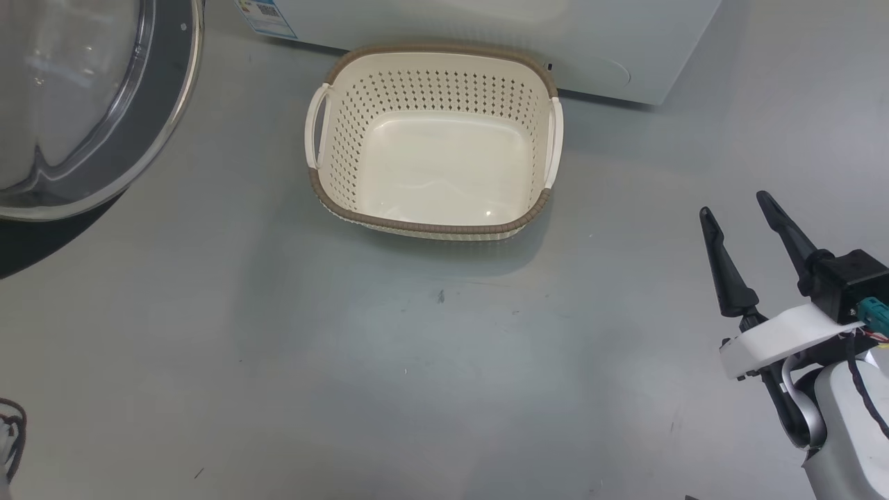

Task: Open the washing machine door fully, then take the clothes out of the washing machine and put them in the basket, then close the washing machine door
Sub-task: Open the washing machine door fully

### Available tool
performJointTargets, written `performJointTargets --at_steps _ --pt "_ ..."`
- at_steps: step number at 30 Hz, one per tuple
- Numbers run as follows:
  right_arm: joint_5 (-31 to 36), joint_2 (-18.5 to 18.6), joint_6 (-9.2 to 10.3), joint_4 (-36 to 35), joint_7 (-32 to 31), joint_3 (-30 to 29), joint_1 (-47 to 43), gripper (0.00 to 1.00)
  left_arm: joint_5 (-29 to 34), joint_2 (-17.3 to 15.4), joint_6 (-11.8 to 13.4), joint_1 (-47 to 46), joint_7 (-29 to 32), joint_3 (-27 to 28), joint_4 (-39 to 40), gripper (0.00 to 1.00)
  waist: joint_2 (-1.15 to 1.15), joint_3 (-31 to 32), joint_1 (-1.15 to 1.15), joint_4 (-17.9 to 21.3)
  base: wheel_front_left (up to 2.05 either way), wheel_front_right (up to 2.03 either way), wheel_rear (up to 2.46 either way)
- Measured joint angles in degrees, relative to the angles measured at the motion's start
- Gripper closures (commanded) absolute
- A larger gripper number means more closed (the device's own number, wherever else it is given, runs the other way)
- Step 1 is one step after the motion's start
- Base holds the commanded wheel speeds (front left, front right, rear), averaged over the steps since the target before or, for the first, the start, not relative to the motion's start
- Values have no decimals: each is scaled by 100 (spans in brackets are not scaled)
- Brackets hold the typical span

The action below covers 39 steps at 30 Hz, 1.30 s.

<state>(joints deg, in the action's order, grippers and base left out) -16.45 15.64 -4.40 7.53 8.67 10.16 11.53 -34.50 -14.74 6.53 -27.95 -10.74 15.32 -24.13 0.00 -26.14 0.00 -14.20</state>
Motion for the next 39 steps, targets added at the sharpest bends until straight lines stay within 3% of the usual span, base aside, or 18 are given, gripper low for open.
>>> performJointTargets --at_steps 10,21,39 --pt "1 116 44 -148 -64 -83 16 0 -36 -77 1 -251 -68 62 -325 100 0 -245 0 -68 0 0 0" --pt "0 77 46 -131 -52 -81 16 0 77 -54 -11 -281 -154 -142 -671 100 0 -106 0 -102 0 0 0" --pt "-119 -483 110 268 244 49 17 0 721 -135 -388 -256 -246 -921 -698 100 0 660 0 80 0 0 0"
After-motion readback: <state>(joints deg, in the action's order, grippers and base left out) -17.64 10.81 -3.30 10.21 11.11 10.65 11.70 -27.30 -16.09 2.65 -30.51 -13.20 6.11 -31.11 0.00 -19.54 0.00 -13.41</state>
